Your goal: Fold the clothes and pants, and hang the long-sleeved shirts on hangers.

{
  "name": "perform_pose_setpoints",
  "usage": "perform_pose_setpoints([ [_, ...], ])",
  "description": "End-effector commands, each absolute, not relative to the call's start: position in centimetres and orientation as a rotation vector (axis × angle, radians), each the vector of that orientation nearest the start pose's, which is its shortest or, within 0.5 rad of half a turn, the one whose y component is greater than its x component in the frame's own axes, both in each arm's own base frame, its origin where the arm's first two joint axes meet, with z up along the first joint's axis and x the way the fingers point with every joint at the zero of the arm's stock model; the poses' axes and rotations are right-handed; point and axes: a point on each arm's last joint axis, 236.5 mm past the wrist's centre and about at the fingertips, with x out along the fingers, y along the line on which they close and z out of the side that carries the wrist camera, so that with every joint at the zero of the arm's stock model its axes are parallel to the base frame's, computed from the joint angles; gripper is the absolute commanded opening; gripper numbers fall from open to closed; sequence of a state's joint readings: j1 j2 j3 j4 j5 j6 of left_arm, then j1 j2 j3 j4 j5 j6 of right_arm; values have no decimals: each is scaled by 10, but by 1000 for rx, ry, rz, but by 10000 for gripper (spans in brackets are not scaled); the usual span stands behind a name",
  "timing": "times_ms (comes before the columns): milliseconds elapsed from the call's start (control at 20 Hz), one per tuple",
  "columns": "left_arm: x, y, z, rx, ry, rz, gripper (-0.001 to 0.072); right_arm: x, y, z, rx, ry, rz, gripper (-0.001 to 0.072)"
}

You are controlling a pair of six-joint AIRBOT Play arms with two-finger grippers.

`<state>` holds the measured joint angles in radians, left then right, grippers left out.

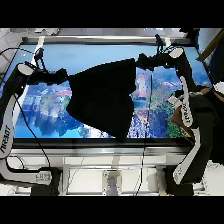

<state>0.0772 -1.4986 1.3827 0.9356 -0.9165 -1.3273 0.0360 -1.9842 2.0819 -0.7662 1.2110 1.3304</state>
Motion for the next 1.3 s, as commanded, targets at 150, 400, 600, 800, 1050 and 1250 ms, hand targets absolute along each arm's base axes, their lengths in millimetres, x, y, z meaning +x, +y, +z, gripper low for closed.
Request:
perform_pose_setpoints([
  [150, 446, -50, 66, -94, 1071, -320, 26, 465, 177, 83, 10, 1195, 683, 7],
  [400, 388, -49, 54, 52, 1227, -348, 26, 371, 187, 70, -18, 1295, 659, 7],
  [600, 335, -12, 20, 188, 1316, -248, 26, 291, 197, 28, 26, 1405, 652, 8],
  [800, 314, -7, -13, 205, 1349, -234, 26, 227, 223, -25, -17, 1508, 684, 8],
  [1050, 310, -6, -46, 201, 1360, -229, 26, 201, 241, -68, -8, 1527, 646, 9],
  [1250, 307, -7, -55, 187, 1390, -226, 169, 198, 241, -66, 26, 1554, 611, 93],
])
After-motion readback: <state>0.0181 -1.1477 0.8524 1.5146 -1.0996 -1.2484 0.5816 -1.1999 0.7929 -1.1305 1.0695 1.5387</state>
